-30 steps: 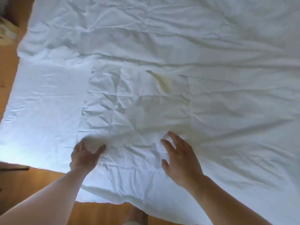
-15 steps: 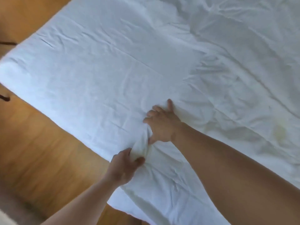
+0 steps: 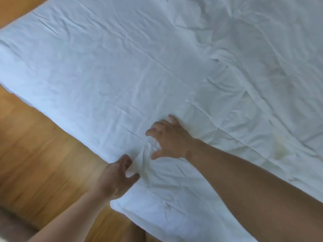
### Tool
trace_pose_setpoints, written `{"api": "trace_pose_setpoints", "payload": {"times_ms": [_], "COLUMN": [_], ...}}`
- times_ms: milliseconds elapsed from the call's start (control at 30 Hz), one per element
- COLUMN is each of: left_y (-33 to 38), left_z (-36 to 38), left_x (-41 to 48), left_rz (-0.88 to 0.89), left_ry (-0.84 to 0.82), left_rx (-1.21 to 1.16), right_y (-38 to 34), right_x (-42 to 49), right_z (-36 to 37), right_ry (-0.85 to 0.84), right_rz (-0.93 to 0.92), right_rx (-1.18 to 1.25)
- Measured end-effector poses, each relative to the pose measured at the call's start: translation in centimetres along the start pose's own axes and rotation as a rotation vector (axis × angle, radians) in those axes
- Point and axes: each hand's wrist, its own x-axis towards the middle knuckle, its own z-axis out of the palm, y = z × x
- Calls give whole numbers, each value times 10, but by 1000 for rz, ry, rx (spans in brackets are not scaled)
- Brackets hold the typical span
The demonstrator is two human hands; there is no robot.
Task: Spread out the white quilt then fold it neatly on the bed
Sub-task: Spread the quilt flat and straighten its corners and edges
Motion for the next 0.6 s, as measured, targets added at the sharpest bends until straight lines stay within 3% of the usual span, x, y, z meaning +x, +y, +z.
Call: {"api": "trace_pose_setpoints", "payload": {"times_ms": [67,167,300,467,600], "left_y": [37,95,132,112,134], "left_z": [-10,-7,13,23,43], "left_x": [10,43,84,91,66], "left_rz": [82,134,118,102,229], "left_ry": [122,131,107,192,440], "left_rx": [-53,-88,30,158,485], "right_y": [43,93,83,-7,-1], "right_x": [-17,-52,-116,-225,-258], "right_z": [-12,-9,71,186,195], "right_ry": [66,127,242,216,245], "right_rz": [137,445,720,747,697], "right_rx": [-34,26,197,345,332]}}
